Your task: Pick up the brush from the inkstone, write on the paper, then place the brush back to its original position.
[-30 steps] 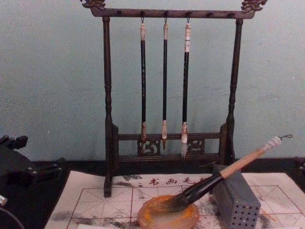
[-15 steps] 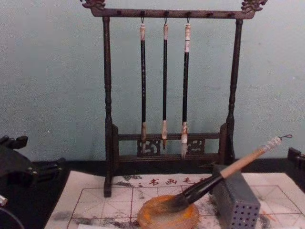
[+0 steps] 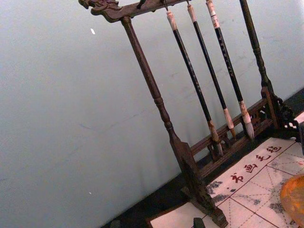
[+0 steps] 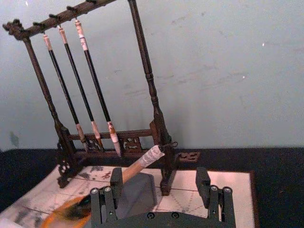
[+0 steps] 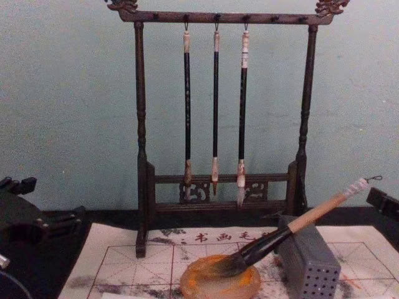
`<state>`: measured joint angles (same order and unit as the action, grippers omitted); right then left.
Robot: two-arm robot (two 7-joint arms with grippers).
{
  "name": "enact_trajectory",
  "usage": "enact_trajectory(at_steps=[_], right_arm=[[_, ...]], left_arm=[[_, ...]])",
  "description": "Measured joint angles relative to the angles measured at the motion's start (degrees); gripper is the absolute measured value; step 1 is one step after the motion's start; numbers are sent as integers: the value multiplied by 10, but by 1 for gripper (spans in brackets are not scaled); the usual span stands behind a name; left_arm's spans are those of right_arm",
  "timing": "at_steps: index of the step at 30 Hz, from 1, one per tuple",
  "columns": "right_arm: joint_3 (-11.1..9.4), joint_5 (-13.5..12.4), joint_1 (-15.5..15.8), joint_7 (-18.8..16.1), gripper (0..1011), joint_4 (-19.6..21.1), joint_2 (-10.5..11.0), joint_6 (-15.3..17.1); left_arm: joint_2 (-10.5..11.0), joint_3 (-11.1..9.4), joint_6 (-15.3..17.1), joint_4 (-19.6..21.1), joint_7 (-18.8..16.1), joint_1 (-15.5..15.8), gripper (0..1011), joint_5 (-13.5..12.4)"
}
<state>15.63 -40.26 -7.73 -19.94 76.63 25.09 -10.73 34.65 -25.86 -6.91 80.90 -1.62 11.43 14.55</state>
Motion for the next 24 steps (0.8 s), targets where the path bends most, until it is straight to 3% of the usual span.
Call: enact_trajectory(at_steps=[24], right_arm=[[-28,-119,-80,-119,1000,-136,-85,69]], left_arm=[[0,0,0,0,0,0,1001,0]])
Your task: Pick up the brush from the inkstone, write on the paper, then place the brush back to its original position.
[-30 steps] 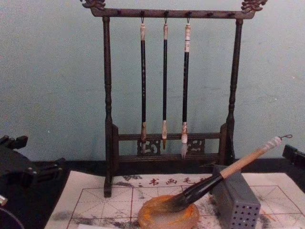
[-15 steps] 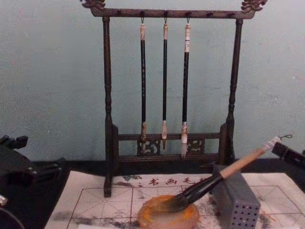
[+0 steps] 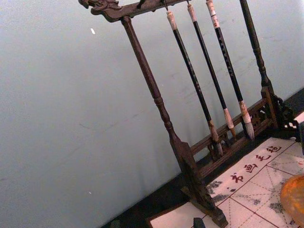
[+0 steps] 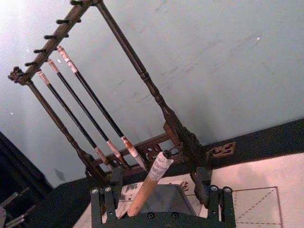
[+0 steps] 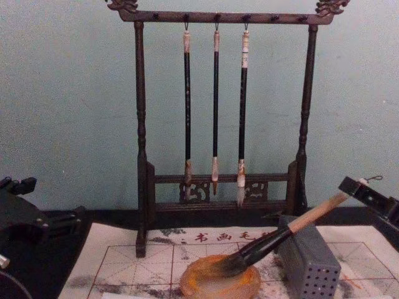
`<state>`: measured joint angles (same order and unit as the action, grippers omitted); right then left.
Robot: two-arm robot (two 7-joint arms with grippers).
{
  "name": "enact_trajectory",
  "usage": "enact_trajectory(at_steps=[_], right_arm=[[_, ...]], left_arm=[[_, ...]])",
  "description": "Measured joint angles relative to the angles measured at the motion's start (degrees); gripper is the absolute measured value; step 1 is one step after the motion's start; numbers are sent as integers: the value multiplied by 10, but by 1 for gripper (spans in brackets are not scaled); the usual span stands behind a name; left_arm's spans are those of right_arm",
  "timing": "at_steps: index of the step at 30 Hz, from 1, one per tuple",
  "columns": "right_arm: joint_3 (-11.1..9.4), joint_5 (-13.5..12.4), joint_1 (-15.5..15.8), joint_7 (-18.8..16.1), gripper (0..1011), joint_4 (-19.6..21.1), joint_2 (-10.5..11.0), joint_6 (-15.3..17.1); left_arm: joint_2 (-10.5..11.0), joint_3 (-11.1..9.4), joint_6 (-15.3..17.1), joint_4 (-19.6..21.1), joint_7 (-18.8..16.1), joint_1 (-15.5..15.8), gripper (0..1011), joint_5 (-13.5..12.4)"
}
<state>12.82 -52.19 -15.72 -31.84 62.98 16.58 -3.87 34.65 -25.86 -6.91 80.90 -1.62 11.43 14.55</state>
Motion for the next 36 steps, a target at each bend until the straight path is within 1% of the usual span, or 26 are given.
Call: enact_trajectory(at_steps=[3,6,7,10,12,32,34,36], right_arm=[[1,-10,-9,-7,1000,-14,-6,7],[3,-27,-21,-18,1000,-34,-14,19],[3,-27,-21,-18,1000,-34,-14,19],[4,-46,-31,-29,1000,-51,-18,35],[4,-53,-34,-33,1000,-56,-19,41],[4,-45,-30,-28,1000,-49,-18,34],[4,-49,-31,-30,1000,-51,-18,37],[3,-59,-31,-32,1000,-54,-21,41]], left_arm=[[0,0,0,0,0,0,1001,0],[0,0,0,0,0,0,1001,0],[0,0,0,0,0,0,1001,0],[0,0,0,0,0,0,1001,0],[0,0,0,0,0,0,1001,0],[0,0,0,0,0,0,1001,0],[0,0,0,0,0,0,1001,0],[0,0,0,0,0,0,1001,0]])
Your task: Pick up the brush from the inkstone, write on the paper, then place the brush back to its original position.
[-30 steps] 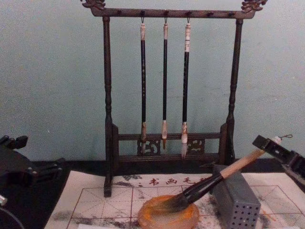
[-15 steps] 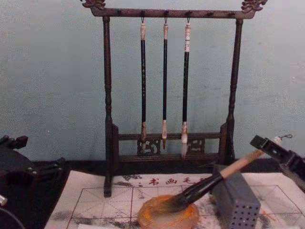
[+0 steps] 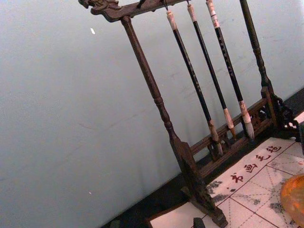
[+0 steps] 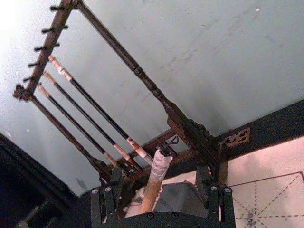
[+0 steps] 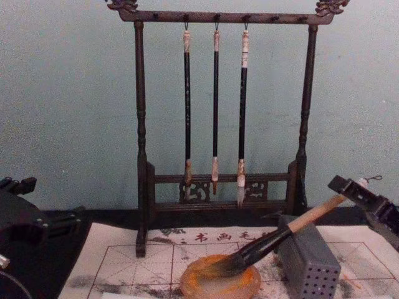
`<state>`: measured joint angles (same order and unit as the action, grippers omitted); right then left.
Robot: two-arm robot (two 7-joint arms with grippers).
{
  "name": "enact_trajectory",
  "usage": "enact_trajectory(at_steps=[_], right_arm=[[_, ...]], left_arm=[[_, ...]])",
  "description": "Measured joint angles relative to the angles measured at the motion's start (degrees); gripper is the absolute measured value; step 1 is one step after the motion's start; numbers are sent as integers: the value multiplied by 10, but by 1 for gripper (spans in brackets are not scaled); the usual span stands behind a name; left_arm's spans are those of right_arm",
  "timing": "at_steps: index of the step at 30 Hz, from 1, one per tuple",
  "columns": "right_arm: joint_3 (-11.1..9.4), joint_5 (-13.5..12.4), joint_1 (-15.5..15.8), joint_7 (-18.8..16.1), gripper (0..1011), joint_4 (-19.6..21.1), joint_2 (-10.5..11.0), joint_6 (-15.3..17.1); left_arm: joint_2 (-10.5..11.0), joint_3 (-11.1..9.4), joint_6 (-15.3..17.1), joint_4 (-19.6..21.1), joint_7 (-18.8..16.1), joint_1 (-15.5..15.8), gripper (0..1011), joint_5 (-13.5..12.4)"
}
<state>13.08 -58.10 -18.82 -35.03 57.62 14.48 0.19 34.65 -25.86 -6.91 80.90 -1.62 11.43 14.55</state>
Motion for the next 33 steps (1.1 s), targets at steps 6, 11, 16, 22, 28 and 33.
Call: enact_trajectory(at_steps=[6,11,16,22,28,33], right_arm=[[-10,-44,-2,0,1000,-7,-10,27],[-16,-74,-3,10,1000,-9,-16,49],[-16,-93,-6,19,1000,-10,-18,61],[-5,-106,-12,21,1000,-16,-19,71],[6,-114,-21,20,1000,-26,-20,77],[13,-122,-28,20,1000,-35,-21,77]], left_arm=[[0,0,0,0,0,0,1001,0],[0,0,0,0,0,0,1001,0],[0,0,0,0,0,0,1001,0],[0,0,0,0,0,0,1001,0],[0,0,0,0,0,0,1001,0],[0,0,0,0,0,0,1001,0]])
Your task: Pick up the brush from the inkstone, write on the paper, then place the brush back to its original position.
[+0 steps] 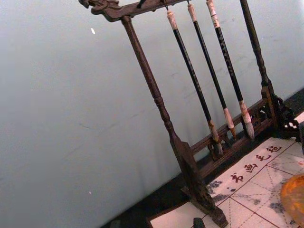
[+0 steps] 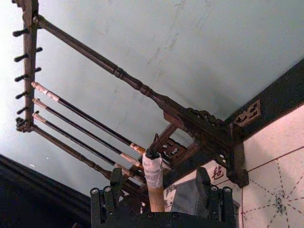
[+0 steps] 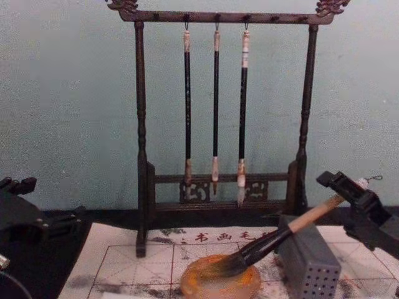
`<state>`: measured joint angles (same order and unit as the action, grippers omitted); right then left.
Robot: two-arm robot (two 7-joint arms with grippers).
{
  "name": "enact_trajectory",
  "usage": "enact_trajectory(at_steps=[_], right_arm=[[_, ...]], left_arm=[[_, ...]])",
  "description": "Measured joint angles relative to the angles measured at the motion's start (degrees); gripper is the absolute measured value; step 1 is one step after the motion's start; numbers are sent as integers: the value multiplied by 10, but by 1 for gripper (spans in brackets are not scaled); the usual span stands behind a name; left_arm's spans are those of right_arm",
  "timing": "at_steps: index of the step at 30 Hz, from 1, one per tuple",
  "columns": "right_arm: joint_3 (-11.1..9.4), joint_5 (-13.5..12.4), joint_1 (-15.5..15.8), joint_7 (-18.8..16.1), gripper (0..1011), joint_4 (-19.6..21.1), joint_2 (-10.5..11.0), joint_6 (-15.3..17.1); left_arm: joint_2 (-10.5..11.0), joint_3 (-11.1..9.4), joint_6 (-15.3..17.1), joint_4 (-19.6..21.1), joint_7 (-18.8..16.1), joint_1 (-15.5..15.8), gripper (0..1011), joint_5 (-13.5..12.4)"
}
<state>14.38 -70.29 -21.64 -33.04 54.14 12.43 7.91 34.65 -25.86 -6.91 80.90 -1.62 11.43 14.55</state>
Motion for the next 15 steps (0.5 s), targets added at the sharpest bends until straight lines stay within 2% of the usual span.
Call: enact_trajectory(at_steps=[9,15], right_arm=[[5,-15,-2,2,1000,-3,1,0],[4,-15,-2,2,1000,-3,1,0]], left_arm=[[0,0,0,0,0,0,1001,0],[0,0,0,0,0,0,1001,0]])
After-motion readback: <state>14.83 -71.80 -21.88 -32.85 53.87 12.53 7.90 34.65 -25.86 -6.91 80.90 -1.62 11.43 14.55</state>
